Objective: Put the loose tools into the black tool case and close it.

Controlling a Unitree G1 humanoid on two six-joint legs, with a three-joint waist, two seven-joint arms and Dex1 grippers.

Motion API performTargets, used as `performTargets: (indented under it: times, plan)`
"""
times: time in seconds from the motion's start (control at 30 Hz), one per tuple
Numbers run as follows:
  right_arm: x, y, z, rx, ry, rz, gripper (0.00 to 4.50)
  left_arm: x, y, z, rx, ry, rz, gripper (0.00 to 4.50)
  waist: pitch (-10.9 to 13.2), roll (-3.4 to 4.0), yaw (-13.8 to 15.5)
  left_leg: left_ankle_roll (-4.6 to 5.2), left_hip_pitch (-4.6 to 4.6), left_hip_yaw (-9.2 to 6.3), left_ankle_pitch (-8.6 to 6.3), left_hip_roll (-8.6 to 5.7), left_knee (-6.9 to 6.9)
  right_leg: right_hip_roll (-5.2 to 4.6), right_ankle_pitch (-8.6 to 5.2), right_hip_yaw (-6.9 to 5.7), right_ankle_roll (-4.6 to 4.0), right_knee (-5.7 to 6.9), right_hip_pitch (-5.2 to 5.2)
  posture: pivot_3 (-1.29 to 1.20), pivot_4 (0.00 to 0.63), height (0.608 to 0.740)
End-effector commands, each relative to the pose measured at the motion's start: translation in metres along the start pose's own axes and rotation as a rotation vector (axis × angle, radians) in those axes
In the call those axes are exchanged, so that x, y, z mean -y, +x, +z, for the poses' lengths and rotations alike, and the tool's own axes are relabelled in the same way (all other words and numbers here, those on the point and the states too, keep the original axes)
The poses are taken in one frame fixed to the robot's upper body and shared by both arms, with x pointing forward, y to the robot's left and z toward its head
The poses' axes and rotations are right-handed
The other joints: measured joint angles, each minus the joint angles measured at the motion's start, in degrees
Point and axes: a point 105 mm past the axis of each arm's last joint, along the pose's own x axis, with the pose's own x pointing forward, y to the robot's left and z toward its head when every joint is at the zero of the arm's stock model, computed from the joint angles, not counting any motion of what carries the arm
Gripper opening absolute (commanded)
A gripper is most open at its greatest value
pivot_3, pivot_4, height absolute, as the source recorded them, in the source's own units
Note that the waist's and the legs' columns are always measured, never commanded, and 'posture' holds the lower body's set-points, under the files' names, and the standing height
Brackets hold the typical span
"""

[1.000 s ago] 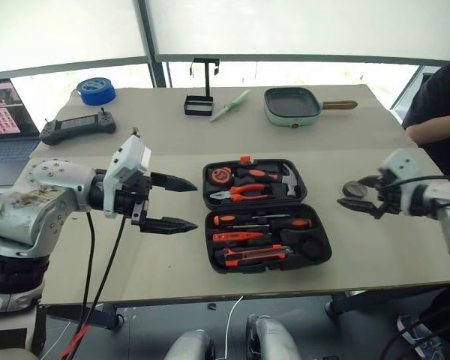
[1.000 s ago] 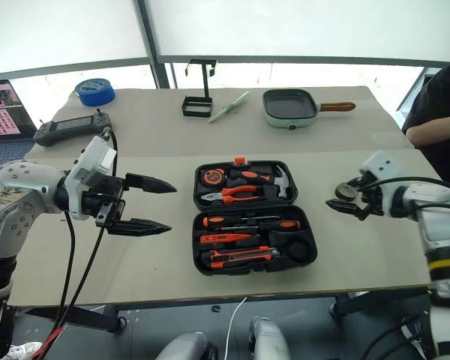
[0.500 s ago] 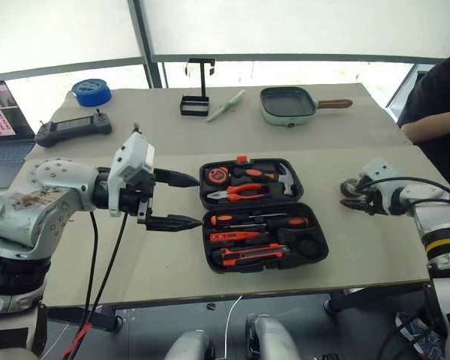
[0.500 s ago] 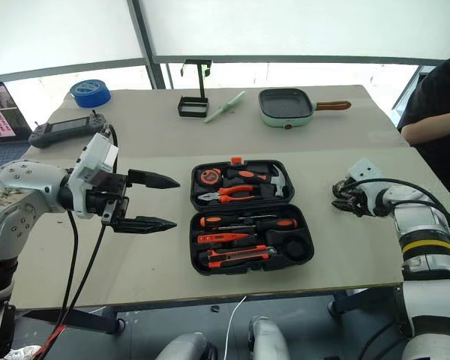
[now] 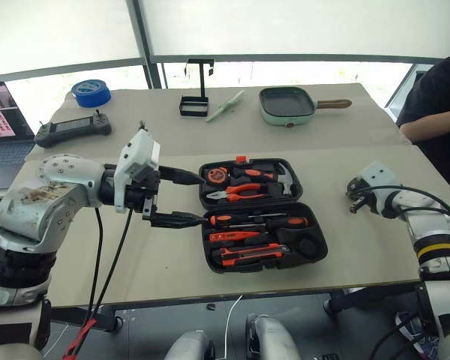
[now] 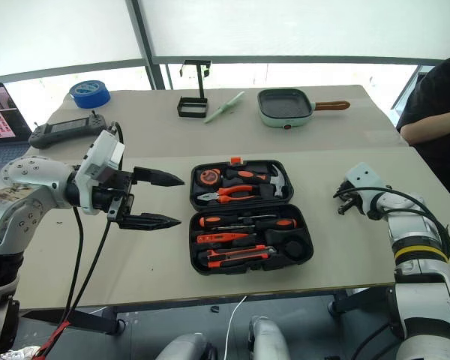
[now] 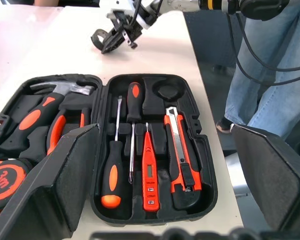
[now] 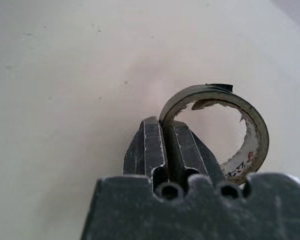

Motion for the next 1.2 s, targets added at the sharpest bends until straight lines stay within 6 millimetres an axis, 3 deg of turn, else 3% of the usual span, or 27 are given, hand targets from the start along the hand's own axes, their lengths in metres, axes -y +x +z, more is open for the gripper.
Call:
performTargets:
  times: [0.03,0.13,0.27,0.33,0.4,0.7,0.9,1.2]
  plan:
    - [-0.002,-0.014,0.020,0.104,-0.018,0.088,0.03,0.001,0.002,0.006,0.006,0.032,-0.013,4.50,0.0,0.00,0.0,0.00,0.00,-0.01,0.00,0.00,0.00,0.00,0.00,0.00,0.00,0.00,0.00,0.00,0.150,0.740]
    - [-0.017,-0.033,0.049,0.219,-0.007,0.244,0.03,0.007,0.003,0.002,-0.007,0.020,-0.045,4.50,0.1,0.10,0.0,0.01,-0.02,-0.03,0.00,0.00,0.00,0.00,0.00,0.00,0.00,0.00,-0.01,0.00,0.150,0.740]
    - [-0.072,-0.086,0.082,0.283,-0.076,0.616,0.03,0.019,0.005,-0.009,-0.048,0.011,-0.106,4.50,0.3,0.53,0.3,0.01,-0.07,-0.06,0.00,0.01,0.00,0.00,0.00,0.00,0.00,0.00,-0.06,0.00,0.150,0.740]
    - [-0.102,-0.108,0.083,0.234,-0.121,0.762,0.03,0.021,0.008,-0.012,-0.050,0.013,-0.119,4.50,0.3,0.57,0.5,0.01,-0.17,-0.15,0.00,0.03,0.00,0.01,-0.01,-0.06,-0.01,0.00,-0.13,0.00,0.150,0.740]
    - [-0.121,-0.119,0.074,0.172,-0.184,0.830,0.03,0.022,0.010,-0.011,-0.047,0.020,-0.124,4.50,0.3,0.54,1.1,0.01,-0.25,-0.21,0.00,0.03,0.02,0.01,-0.01,-0.09,-0.01,-0.01,-0.13,0.00,0.150,0.740]
    - [-0.155,-0.116,0.060,0.113,-0.275,0.858,0.03,0.021,0.015,-0.010,-0.039,0.033,-0.144,4.50,0.3,0.40,1.6,0.04,-0.24,-0.25,-0.02,-0.02,0.06,0.02,0.02,-0.03,0.08,-0.02,-0.08,0.00,0.150,0.740]
    - [-0.158,-0.103,0.052,0.065,-0.315,0.822,0.03,0.018,0.016,-0.008,-0.037,0.041,-0.142,4.50,0.3,0.38,1.6,0.04,-0.28,-0.23,-0.01,-0.02,0.07,0.00,0.01,-0.06,0.06,-0.04,-0.12,0.00,0.150,0.740]
    - [-0.163,-0.112,0.053,0.056,-0.348,0.855,3.10,0.016,0.014,-0.008,-0.039,0.046,-0.131,4.50,0.4,0.38,1.6,0.03,-0.27,-0.24,-0.01,-0.02,0.07,0.01,0.01,-0.07,0.05,-0.04,-0.11,0.00,0.150,0.740]
